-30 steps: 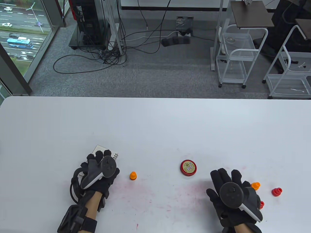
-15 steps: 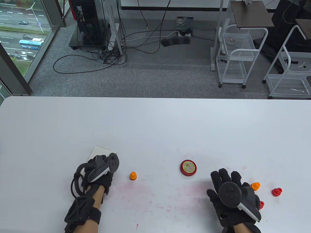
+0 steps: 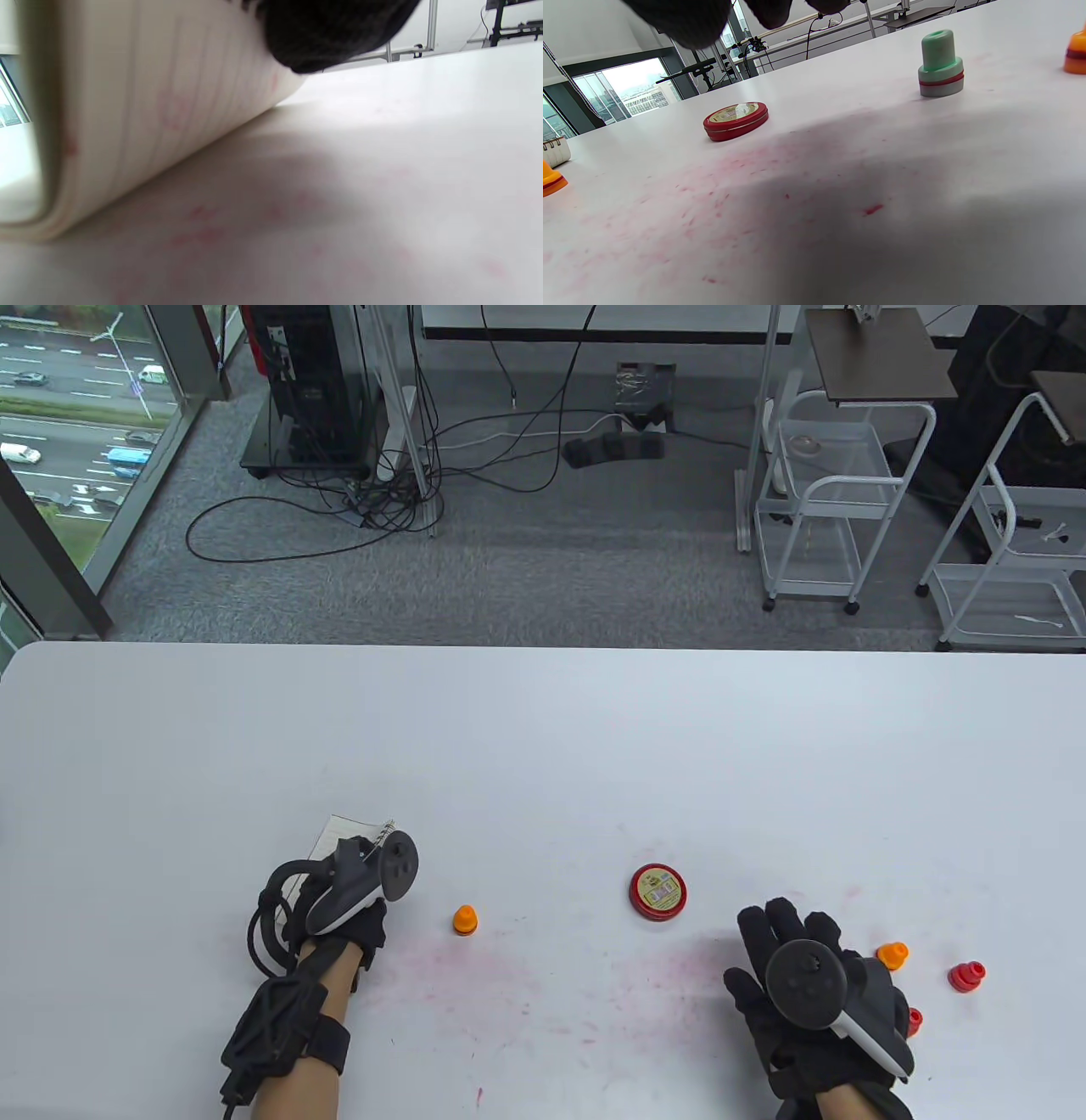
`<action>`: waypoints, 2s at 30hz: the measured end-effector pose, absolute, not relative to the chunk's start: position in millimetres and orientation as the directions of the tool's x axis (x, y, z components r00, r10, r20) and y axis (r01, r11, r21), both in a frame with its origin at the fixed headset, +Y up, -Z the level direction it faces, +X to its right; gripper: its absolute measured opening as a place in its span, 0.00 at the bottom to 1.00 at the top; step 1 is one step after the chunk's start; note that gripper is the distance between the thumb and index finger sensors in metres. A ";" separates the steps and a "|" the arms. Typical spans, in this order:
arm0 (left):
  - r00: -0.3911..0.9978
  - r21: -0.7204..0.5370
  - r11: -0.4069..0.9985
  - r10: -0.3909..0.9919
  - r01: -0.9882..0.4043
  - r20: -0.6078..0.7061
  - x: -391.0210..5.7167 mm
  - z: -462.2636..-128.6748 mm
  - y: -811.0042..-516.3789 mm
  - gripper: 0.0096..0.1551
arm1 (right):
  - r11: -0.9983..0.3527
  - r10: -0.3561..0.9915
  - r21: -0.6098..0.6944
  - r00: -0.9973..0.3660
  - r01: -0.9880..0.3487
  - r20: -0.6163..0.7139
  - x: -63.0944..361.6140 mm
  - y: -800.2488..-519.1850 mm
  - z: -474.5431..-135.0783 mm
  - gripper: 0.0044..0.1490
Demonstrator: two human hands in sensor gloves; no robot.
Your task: Stamp reward stamp onto notebook
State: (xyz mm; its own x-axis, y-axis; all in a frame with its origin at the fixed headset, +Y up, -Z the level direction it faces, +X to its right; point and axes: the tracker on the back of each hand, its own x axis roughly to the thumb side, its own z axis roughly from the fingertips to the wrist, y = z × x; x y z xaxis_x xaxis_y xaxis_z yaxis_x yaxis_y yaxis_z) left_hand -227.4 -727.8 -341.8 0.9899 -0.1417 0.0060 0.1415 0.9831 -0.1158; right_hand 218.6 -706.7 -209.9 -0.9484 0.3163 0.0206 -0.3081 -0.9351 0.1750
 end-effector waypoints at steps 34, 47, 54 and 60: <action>0.770 0.151 0.931 0.175 -0.331 0.613 -132.0 -229.4 -604.2 0.24 | -0.946 0.321 0.043 -0.947 -0.320 0.017 222.1 -697.7 -203.5 0.39; 0.595 -0.015 0.932 0.244 -0.362 0.766 -70.5 -206.4 -698.7 0.18 | -0.941 0.336 0.054 -0.942 -0.335 0.023 223.4 -699.1 -204.4 0.39; 0.470 -0.030 0.994 -0.022 0.103 0.882 -66.5 -196.3 -736.0 0.20 | -0.943 0.330 0.051 -0.943 -0.328 0.036 222.4 -699.3 -204.7 0.39; 0.499 -0.094 0.976 -0.017 0.195 0.867 -70.5 -199.1 -741.5 0.34 | -0.941 0.334 0.067 -0.942 -0.331 0.038 222.0 -700.6 -204.5 0.39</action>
State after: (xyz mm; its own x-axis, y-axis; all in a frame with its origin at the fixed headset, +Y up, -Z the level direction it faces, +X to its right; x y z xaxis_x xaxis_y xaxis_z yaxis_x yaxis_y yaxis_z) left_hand -70.5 -741.5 -199.1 0.4986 -0.0165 0.8667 0.1949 0.9763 -0.0935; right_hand 222.0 -700.6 -204.5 -0.9419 0.3336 0.0385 -0.3307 -0.9414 0.0670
